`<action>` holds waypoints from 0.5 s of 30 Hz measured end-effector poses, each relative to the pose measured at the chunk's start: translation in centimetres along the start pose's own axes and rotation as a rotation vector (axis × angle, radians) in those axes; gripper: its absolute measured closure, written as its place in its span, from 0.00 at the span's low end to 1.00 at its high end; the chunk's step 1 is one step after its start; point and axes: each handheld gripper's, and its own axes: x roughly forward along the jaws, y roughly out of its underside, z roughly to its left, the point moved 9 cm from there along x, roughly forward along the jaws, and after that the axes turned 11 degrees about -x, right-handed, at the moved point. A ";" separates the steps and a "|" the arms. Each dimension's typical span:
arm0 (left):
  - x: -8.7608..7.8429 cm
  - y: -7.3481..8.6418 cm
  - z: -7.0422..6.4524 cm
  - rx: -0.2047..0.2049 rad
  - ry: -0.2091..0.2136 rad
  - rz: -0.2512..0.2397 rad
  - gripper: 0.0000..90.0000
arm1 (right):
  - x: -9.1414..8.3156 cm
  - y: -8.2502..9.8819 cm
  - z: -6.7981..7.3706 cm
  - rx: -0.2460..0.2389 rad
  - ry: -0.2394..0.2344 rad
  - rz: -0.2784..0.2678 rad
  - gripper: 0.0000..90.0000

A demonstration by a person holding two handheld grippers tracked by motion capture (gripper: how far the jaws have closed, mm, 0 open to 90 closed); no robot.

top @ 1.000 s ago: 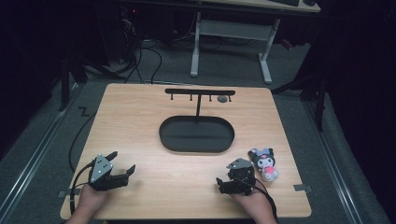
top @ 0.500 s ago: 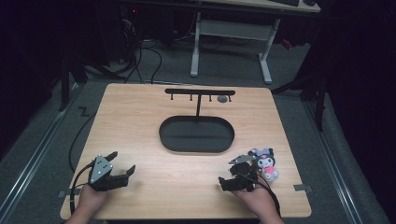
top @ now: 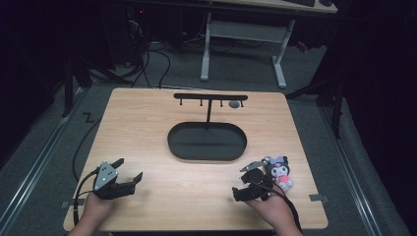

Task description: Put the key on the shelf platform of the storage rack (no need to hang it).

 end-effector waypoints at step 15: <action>-0.8 0.2 -0.4 0.033 0.001 -0.036 0.17 | -0.3 -0.3 -0.1 -0.052 -0.051 0.064 0.14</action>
